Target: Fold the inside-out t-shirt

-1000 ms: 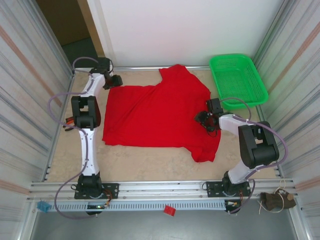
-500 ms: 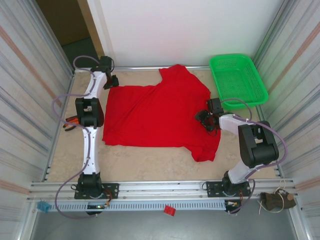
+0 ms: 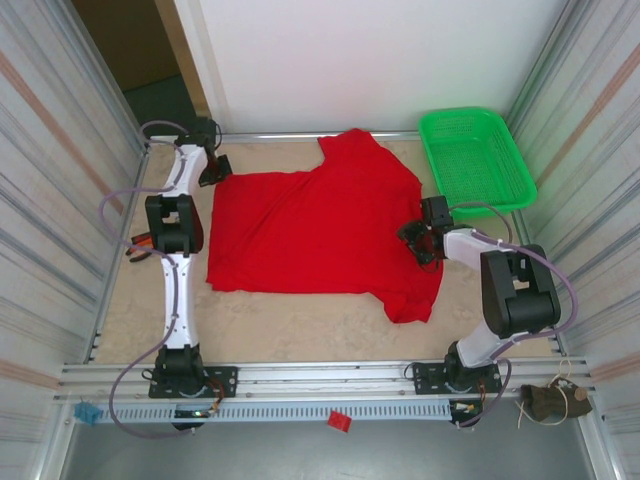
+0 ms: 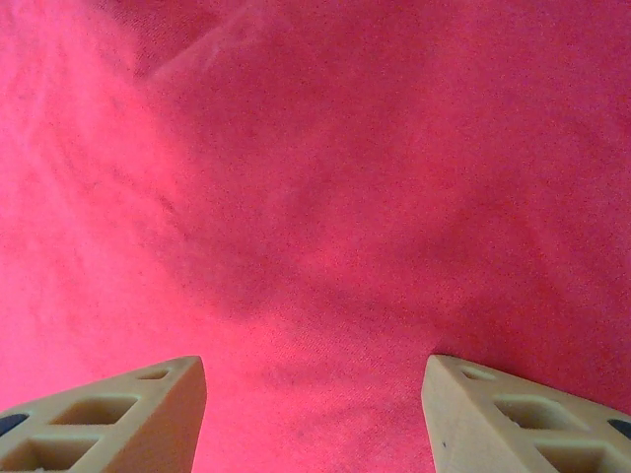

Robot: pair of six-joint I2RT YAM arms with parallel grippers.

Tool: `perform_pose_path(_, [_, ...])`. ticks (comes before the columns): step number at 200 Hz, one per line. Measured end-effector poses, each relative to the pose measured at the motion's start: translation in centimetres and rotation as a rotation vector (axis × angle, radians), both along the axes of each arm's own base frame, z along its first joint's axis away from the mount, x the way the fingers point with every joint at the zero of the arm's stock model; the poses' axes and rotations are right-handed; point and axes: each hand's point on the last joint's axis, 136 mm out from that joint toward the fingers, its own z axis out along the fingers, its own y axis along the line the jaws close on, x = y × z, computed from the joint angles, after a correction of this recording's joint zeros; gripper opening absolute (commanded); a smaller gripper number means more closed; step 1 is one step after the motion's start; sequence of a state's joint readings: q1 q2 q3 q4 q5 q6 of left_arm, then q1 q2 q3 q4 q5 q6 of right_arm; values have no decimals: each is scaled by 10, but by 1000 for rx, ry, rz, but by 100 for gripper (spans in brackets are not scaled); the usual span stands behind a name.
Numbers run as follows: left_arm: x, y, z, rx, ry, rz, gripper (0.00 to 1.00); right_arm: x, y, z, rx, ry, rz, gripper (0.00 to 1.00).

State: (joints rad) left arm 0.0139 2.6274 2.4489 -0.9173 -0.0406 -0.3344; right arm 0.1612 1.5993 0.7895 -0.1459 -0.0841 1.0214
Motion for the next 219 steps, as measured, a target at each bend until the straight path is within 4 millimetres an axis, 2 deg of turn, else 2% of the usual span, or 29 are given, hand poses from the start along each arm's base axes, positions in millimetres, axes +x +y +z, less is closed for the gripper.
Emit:
perform_pose_path(48, [0,19,1,4,-5,80,0,-1,-10,-1,39,19,-61,58])
perform_pose_path(99, [-1,46,1,-14,-13,179,0,-1,-12,-2,58,27,-95,58])
perform_pose_path(131, [4,56,7,-31,-39,204,0,-1,-12,-2,58,28,-99,57])
perform_pose_path(148, [8,56,9,-46,-58,200,24,-1,-11,-2,59,27,-87,53])
perform_pose_path(162, [14,55,12,-59,-82,187,38,0,-5,-1,72,25,-46,52])
perform_pose_path(179, [19,51,18,-74,-106,158,45,6,6,3,94,21,32,52])
perform_pose_path(196, [16,46,30,-81,-120,120,49,19,20,22,102,-28,133,53])
perform_pose_path(208, [3,37,49,-88,-123,89,49,27,29,42,93,-82,195,53])
perform_pose_path(219, [-19,25,74,-96,-131,56,53,28,37,61,81,-131,242,54])
